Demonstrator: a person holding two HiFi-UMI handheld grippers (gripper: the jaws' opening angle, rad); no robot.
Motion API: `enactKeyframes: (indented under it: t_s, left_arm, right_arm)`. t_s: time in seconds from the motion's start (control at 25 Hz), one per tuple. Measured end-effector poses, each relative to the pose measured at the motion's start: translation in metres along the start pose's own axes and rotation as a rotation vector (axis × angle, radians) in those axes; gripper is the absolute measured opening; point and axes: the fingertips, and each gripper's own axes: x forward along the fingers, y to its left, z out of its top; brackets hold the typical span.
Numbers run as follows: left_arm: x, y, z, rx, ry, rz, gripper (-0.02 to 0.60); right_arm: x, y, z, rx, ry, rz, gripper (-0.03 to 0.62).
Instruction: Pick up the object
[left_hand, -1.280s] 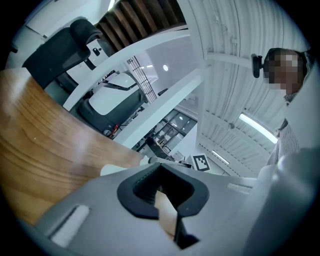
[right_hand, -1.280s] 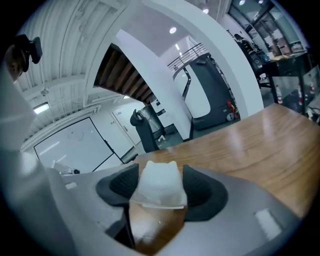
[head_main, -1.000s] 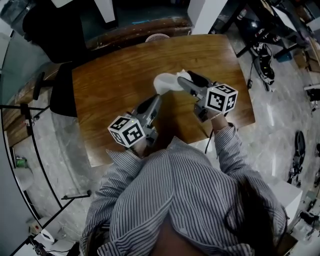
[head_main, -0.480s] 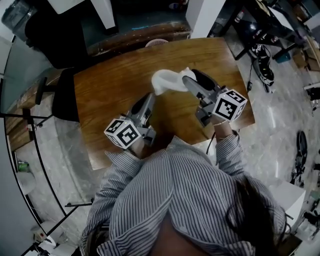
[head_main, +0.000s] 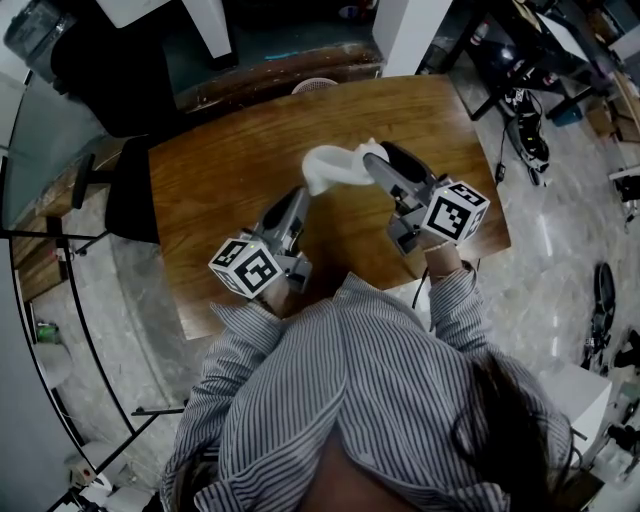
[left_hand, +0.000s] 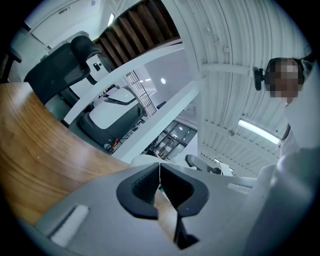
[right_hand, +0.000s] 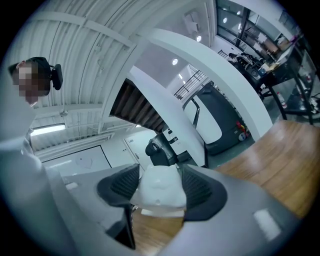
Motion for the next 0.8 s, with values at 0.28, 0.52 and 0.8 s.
enactKeyframes:
  t_s: [0.28,0.52,0.8]
  left_arm:
    - [0.002,0.002,0.001,-0.008,0.002,0.009,0.000]
    - [0.000,0.006,-0.001,-0.015,0.004,0.013,0.001]
    - [0.001,0.009,0.002,-0.022,0.008,0.011,0.000]
  right_arm:
    - [0.003,-0.005,0.000,0.019,0.006,-0.006,0.267]
    - [0.005,-0.011,-0.006,0.046,-0.001,-0.018,0.264]
    - [0.008,-0.016,-0.009,0.077,-0.009,-0.018,0.261]
